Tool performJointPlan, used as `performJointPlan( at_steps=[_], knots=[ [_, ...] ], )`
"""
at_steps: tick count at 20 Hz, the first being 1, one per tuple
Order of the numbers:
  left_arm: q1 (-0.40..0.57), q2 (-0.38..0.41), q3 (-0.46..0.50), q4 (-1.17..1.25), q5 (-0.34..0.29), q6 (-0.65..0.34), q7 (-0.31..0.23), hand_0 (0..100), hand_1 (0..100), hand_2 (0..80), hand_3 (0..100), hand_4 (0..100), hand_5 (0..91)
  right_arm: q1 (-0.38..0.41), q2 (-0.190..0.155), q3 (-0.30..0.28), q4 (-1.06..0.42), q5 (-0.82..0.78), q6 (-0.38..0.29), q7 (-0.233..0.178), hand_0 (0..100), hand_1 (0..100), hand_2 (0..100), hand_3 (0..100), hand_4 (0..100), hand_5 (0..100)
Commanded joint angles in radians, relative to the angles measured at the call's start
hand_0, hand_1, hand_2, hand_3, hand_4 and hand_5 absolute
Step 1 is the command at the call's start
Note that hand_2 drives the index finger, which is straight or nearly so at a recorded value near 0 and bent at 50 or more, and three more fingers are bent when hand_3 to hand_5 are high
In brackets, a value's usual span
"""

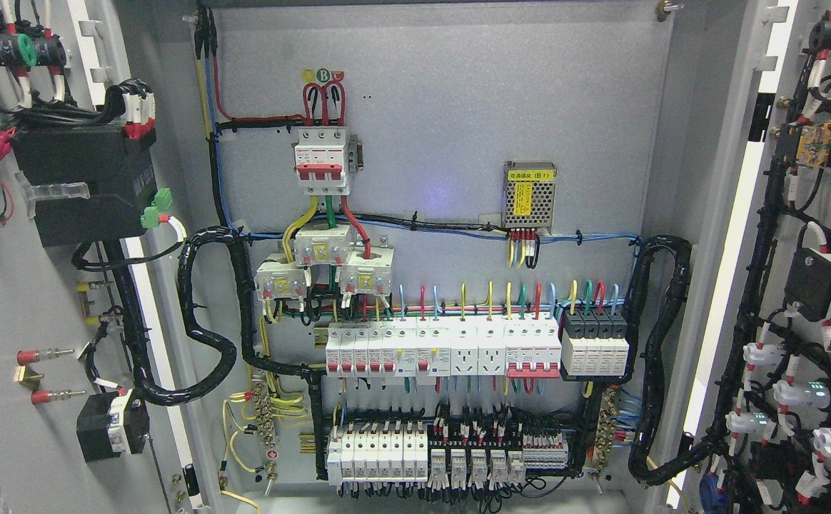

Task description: Open door with both hands

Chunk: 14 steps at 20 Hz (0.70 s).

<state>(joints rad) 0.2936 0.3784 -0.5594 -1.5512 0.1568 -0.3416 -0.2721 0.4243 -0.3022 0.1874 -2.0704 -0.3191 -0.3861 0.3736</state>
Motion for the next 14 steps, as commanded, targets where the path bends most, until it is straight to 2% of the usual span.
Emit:
performJointPlan(
  at_steps=[1, 6, 11, 14],
  knots=[
    [0.002, -0.06, 0.093, -0.219, 0.001, 0.001, 0.001, 0, 0, 0.0, 0, 4, 0.0, -0.029, -0.018, -0.031, -0.017, 0.0, 0.0, -0.013, 0, 0, 0, 0, 0, 0],
    [0.002, -0.151, 0.154, -0.233, 0.0, 0.004, 0.008, 0, 0, 0.0, 0, 4, 0.0, -0.039, 0.0, -0.045, -0.017, -0.002, -0.036, -0.019, 0, 0, 0, 0, 0, 0],
    [-0.005, -0.289, 0.246, -0.227, -0.014, 0.023, 0.007, 0, 0, 0.0, 0, 4, 0.0, -0.038, 0.018, -0.057, -0.017, -0.002, -0.069, -0.021, 0, 0, 0, 0, 0, 0],
    [-0.005, -0.331, 0.273, -0.228, -0.016, 0.024, 0.008, 0, 0, 0.0, 0, 4, 0.0, -0.038, 0.023, -0.057, -0.017, -0.002, -0.082, -0.021, 0, 0, 0, 0, 0, 0]
  ],
)
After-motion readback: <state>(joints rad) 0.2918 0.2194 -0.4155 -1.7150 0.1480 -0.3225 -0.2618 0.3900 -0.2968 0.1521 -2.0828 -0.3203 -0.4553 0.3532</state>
